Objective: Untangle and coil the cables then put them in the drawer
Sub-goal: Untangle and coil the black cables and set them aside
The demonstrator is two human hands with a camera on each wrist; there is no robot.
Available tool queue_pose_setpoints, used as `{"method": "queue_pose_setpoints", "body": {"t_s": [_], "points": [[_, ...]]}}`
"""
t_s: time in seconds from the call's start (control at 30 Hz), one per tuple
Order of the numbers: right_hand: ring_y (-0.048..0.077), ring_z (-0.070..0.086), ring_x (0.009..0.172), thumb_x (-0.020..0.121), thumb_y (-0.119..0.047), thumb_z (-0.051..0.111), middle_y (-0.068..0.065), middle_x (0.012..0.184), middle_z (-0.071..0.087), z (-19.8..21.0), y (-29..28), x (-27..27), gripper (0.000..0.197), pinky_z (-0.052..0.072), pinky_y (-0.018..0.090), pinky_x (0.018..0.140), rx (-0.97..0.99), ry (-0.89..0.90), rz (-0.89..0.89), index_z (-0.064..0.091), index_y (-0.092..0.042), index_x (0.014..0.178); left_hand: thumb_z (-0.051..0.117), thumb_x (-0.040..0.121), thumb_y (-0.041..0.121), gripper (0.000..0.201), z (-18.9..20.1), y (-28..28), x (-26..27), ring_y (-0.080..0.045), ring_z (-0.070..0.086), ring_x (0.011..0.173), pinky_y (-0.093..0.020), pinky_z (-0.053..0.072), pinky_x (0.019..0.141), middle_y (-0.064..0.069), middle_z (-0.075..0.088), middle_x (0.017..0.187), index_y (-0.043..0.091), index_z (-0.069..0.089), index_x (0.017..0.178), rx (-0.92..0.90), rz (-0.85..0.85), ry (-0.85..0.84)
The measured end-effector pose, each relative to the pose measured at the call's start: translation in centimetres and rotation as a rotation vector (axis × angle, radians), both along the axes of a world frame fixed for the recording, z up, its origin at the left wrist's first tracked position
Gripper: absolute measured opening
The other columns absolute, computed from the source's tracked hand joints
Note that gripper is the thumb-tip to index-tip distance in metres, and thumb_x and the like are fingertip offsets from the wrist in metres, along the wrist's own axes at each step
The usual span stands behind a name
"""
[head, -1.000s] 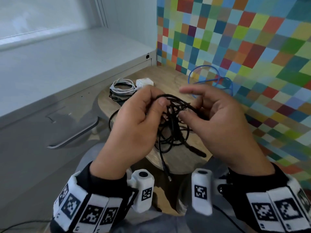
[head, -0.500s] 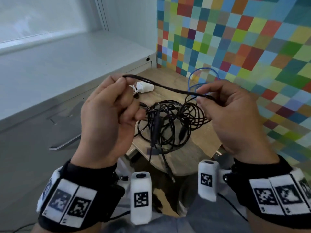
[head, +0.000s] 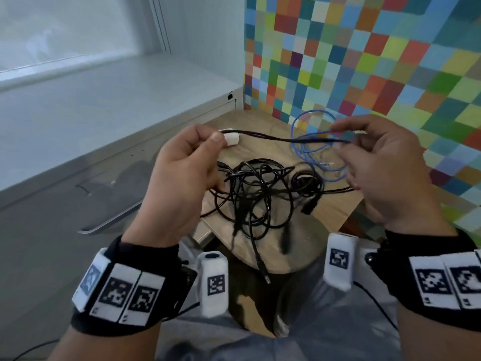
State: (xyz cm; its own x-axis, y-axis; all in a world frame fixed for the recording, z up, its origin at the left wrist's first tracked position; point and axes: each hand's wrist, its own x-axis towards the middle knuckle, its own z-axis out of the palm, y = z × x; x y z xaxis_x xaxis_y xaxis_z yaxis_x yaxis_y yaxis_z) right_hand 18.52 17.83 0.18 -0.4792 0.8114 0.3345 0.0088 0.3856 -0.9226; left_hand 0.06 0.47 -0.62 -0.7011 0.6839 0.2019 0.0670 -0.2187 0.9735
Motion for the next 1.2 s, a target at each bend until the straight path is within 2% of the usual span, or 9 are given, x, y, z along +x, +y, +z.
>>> {"method": "queue_pose_setpoints", "body": {"t_s": [0.17, 0.37, 0.47, 0.57, 0.7, 0.77, 0.9, 1.0, 1.2], "points": [[0.009, 0.042, 0.051, 0.093, -0.014, 0.075, 0.005, 0.06, 0.051, -0.4, 1.0, 0.7, 0.009, 0.039, 0.02, 0.052, 0.221, -0.128, -0.128, 0.075, -0.023, 0.092, 0.07, 0.095, 0.022, 0.019, -0.4, -0.4, -1.0, -0.008, 0.039, 0.049, -0.023, 0.034, 0.047, 0.005, 0.055, 0.059, 0.029, 0.074, 0.078, -0.047, 0.092, 0.204], [0.023, 0.037, 0.035, 0.103, -0.018, 0.057, 0.011, 0.052, 0.047, 0.4, 0.6, 0.6, 0.016, 0.044, 0.033, 0.044, -0.31, 0.043, 0.186, 0.072, -0.013, 0.099, 0.072, 0.095, 0.034, 0.016, -0.8, -0.5, -1.4, -0.016, 0.061, 0.06, -0.035, 0.049, 0.057, 0.007, 0.069, 0.068, 0.031, 0.071, 0.079, -0.241, 0.257, 0.532], [0.022, 0.031, 0.04, 0.091, -0.02, 0.076, 0.028, 0.06, 0.045, 0.6, 0.6, 0.6, 0.003, 0.033, 0.029, 0.045, -0.068, -0.076, 0.126, 0.073, -0.018, 0.089, 0.067, 0.099, 0.032, 0.022, -0.8, -0.7, -1.8, -0.003, 0.039, 0.049, -0.019, 0.033, 0.048, 0.012, 0.055, 0.058, 0.024, 0.066, 0.079, -0.155, 0.345, 0.441], [0.013, 0.046, 0.051, 0.09, -0.019, 0.08, 0.01, 0.061, 0.055, 0.3, 0.7, 0.1, 0.01, 0.043, 0.028, 0.054, 0.185, -0.186, -0.017, 0.074, -0.023, 0.082, 0.065, 0.101, 0.029, 0.021, -0.5, -0.9, -1.8, -0.006, 0.038, 0.053, -0.02, 0.033, 0.049, -0.002, 0.055, 0.066, 0.018, 0.066, 0.083, -0.032, 0.397, 0.317], [0.025, 0.055, 0.048, 0.107, -0.028, 0.054, 0.005, 0.059, 0.051, 1.0, -0.4, -0.2, 0.029, 0.061, 0.051, 0.063, -0.303, 0.102, 0.141, 0.068, -0.01, 0.088, 0.062, 0.102, 0.036, 0.021, -0.3, -1.4, -1.5, -0.013, 0.046, 0.059, -0.029, 0.039, 0.056, -0.012, 0.062, 0.071, 0.022, 0.069, 0.088, -0.181, 0.283, 0.407], [0.022, 0.04, 0.038, 0.109, -0.033, 0.044, 0.009, 0.058, 0.046, 1.6, -1.2, 0.0, 0.038, 0.051, 0.04, 0.047, -0.369, 0.114, 0.227, 0.063, -0.008, 0.089, 0.066, 0.096, 0.048, 0.02, -0.2, -1.8, -0.8, -0.019, 0.059, 0.065, -0.032, 0.05, 0.063, -0.007, 0.069, 0.078, 0.03, 0.072, 0.09, -0.29, 0.162, 0.476], [0.017, 0.016, 0.04, 0.112, -0.034, 0.038, 0.004, 0.052, 0.031, 2.0, -2.0, -0.6, 0.042, 0.018, 0.025, 0.043, -0.213, 0.079, 0.261, 0.061, -0.009, 0.087, 0.076, 0.06, 0.08, 0.053, 0.4, -1.9, 0.6, 0.0, 0.059, 0.065, -0.026, 0.049, 0.063, 0.017, 0.062, 0.07, 0.05, 0.071, 0.103, -0.616, -0.182, 0.569], [0.015, 0.023, 0.043, 0.11, -0.034, 0.046, -0.002, 0.051, 0.032, 2.9, -1.2, 0.1, 0.038, 0.022, 0.026, 0.044, -0.016, 0.029, 0.125, 0.068, -0.015, 0.085, 0.083, 0.069, 0.065, 0.029, 0.3, -1.6, 0.6, 0.006, 0.056, 0.055, -0.011, 0.038, 0.049, 0.023, 0.062, 0.062, 0.043, 0.075, 0.086, -0.877, -0.256, 0.762], [0.021, 0.053, 0.055, 0.086, -0.037, 0.081, 0.005, 0.062, 0.061, 3.6, 1.9, 3.2, 0.016, 0.039, 0.03, 0.05, 0.475, -0.34, -0.167, 0.074, -0.023, 0.088, 0.077, 0.089, 0.032, 0.018, -0.5, -3.2, -3.8, -0.009, 0.031, 0.045, -0.023, 0.025, 0.043, 0.008, 0.045, 0.048, 0.02, 0.074, 0.076, -0.448, 0.19, 0.481]]}}
